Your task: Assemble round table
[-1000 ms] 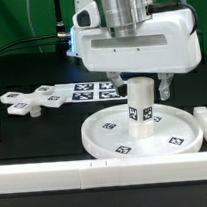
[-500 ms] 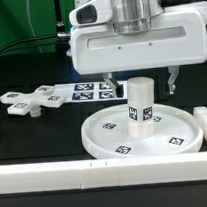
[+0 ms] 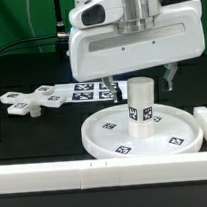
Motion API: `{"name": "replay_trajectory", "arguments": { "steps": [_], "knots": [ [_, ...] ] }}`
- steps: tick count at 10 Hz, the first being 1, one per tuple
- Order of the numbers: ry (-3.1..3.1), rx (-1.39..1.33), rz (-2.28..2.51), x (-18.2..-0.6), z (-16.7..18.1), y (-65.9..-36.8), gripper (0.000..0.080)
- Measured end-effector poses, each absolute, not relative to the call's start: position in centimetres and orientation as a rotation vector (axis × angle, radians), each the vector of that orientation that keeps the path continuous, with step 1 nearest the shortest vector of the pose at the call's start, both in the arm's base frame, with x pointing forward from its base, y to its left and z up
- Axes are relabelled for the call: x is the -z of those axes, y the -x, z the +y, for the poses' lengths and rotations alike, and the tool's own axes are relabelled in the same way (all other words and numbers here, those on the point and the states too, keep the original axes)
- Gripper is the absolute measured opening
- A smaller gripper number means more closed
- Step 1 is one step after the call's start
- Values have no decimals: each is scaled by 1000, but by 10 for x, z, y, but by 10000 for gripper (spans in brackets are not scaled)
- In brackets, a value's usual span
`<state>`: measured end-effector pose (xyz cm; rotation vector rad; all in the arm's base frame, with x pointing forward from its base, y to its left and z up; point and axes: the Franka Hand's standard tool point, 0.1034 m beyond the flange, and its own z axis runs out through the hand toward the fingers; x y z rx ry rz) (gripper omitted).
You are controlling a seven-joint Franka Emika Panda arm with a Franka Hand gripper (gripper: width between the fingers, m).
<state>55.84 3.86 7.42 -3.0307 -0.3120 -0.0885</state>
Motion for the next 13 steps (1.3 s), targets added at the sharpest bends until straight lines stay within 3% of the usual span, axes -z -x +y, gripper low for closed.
{"name": "replay_trajectory", "arguments": {
  "steps": [5,13],
  "knots": [
    [2894,73,-1151,-72,44,-556,649],
    [2446,22,-2036,-70,42,-556,649]
  ]
}}
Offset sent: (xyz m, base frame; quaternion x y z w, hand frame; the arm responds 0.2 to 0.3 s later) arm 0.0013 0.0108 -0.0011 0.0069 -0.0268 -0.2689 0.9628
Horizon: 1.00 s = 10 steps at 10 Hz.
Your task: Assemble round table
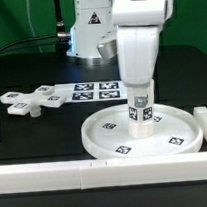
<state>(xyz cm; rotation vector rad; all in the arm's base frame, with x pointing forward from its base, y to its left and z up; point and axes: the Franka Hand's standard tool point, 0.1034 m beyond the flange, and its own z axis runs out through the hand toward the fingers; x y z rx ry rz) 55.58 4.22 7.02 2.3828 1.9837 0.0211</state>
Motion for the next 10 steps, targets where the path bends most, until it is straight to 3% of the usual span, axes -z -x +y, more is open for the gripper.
{"name": "replay_trajectory", "arguments": {
  "steps": [9,10],
  "knots": [
    [-1843,59,2453,-64,39,-554,649],
    [-1849,59,2448,-64,38,-554,520]
  ]
}}
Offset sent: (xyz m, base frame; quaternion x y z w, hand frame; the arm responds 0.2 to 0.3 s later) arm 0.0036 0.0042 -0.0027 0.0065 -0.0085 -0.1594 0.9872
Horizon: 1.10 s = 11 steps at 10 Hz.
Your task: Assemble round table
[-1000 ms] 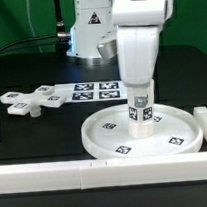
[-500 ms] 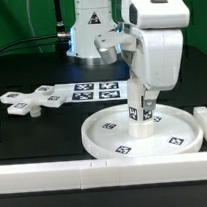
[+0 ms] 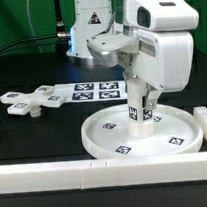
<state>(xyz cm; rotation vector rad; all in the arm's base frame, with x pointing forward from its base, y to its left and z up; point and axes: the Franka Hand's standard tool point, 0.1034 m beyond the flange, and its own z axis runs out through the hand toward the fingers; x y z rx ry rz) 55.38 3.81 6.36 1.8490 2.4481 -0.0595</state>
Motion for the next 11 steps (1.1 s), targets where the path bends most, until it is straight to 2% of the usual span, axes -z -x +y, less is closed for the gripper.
{"name": "replay_trajectory", "arguments": {
  "steps": [1,6,11],
  "knots": [
    [-1850,60,2447,-63,38,-554,406],
    [-1921,58,2395,-63,37,-553,407],
    [-2606,38,1673,-63,37,-550,409]
  ]
}}
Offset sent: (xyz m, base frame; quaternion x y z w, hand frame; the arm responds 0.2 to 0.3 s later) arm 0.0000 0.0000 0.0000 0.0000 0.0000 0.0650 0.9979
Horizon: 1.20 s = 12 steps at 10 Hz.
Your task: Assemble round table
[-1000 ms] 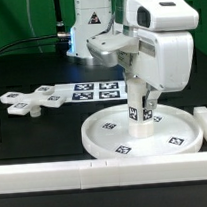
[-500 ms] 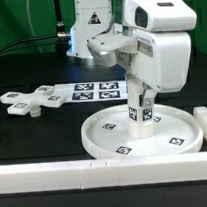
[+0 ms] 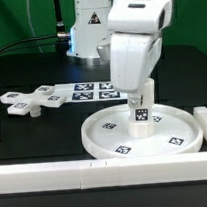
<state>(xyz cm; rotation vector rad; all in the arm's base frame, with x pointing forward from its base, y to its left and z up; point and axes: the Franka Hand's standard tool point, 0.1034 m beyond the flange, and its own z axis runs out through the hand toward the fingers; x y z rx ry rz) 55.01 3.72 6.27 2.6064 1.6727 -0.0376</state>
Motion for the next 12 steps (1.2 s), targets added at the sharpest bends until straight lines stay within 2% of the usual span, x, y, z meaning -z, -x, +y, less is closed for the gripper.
{"name": "replay_trajectory", "arguments": {
  "steps": [4,12],
  "knots": [
    [-2780,-11,1356,-63,38,-553,409],
    [-3167,-62,98,-62,39,-551,409]
  ]
}}
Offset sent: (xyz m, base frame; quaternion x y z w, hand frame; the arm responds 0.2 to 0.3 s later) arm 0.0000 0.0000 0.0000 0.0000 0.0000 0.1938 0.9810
